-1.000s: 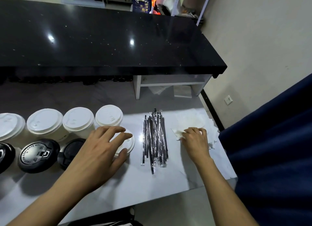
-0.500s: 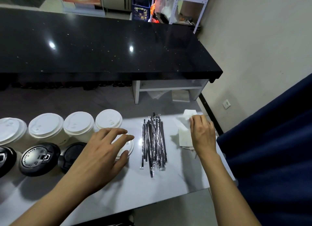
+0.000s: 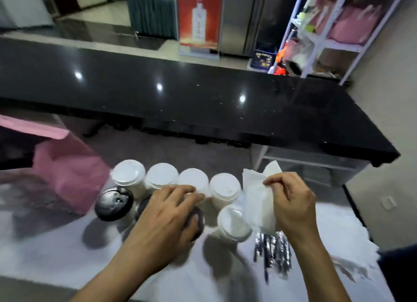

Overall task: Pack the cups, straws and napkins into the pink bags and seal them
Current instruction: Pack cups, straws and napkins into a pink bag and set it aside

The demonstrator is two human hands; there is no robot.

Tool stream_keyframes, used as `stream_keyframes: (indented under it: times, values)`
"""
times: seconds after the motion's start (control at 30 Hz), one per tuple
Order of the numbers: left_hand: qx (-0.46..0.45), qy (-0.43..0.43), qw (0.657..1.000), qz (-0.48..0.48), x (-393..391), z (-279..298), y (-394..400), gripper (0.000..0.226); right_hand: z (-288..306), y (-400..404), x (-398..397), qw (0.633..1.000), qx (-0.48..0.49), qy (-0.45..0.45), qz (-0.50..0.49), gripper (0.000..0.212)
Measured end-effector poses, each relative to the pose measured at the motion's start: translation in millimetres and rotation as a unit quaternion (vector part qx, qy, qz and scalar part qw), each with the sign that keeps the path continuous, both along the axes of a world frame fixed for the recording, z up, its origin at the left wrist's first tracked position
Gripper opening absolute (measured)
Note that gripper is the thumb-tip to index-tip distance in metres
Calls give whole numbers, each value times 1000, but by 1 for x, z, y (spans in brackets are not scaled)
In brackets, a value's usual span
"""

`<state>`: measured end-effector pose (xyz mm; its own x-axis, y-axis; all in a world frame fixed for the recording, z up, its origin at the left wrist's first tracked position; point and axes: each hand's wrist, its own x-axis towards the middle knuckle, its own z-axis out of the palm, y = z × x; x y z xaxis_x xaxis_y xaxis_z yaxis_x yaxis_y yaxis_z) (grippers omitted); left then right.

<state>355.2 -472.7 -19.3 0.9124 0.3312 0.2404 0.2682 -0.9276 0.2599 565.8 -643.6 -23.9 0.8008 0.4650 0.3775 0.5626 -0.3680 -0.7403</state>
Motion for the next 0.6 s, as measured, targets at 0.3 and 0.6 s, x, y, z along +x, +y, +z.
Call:
stream_keyframes:
  times: [0.3,0.6]
  values:
    - [29,-47,989,141,-112,21,79,39,53,128,-113,981,55,95,157,67]
    - [44,-62,977,199,-220,31,211,39,79,267,-217,964,124,89,217,27]
